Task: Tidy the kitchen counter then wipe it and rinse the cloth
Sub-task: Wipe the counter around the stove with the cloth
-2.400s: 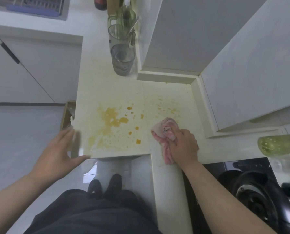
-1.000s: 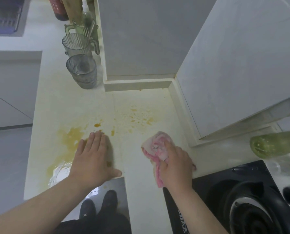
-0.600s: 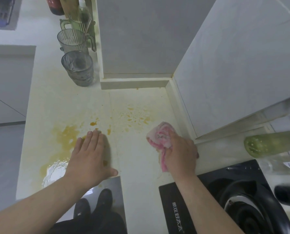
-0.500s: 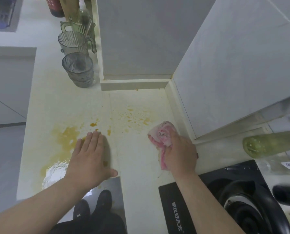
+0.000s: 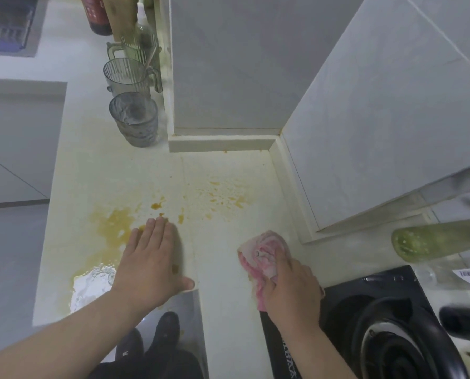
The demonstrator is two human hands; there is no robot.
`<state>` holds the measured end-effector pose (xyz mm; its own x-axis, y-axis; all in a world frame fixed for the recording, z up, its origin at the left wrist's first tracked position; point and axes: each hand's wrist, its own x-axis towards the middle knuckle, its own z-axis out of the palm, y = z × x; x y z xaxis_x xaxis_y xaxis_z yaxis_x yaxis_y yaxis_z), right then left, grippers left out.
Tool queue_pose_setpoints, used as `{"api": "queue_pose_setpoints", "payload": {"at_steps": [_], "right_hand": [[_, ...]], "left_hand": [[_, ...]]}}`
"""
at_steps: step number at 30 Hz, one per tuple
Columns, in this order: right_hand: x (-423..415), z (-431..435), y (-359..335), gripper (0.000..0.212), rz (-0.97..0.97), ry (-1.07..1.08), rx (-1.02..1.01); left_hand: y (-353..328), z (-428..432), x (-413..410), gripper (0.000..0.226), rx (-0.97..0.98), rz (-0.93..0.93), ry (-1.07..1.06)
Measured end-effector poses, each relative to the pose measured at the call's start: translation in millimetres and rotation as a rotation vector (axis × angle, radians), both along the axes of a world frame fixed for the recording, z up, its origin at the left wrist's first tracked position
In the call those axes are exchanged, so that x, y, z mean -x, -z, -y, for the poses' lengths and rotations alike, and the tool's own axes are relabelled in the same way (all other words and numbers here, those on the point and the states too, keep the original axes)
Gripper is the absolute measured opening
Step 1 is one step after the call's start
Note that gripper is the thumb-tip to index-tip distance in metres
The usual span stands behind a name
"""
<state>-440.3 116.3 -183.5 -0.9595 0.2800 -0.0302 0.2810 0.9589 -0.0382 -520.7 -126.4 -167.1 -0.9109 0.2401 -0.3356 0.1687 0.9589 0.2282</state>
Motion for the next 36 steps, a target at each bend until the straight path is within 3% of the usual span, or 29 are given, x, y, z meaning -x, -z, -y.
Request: {"api": "queue_pose_setpoints", "payload": {"at_steps": [6,24,29,36], "right_hand": [[18,0,-7,0.049,-0.045,0.145,0.293],[89,2,1,0.059,-0.103,-0.073,0.080],[120,7,10,0.067,-0.111,-0.154,0.178],[179,11,-3,0.064,-0.025,-0.099,0.217]], "left_hand": [[1,0,-1,0.124,0.025,-0.004,0.009],[-4,0,-4,0.122,0.015,-0.046,-0.005],[3,4,-6,0.127,0.046,-0.069,0.010],[19,8,-7,0.127,0.029,0.067,-0.030]]}}
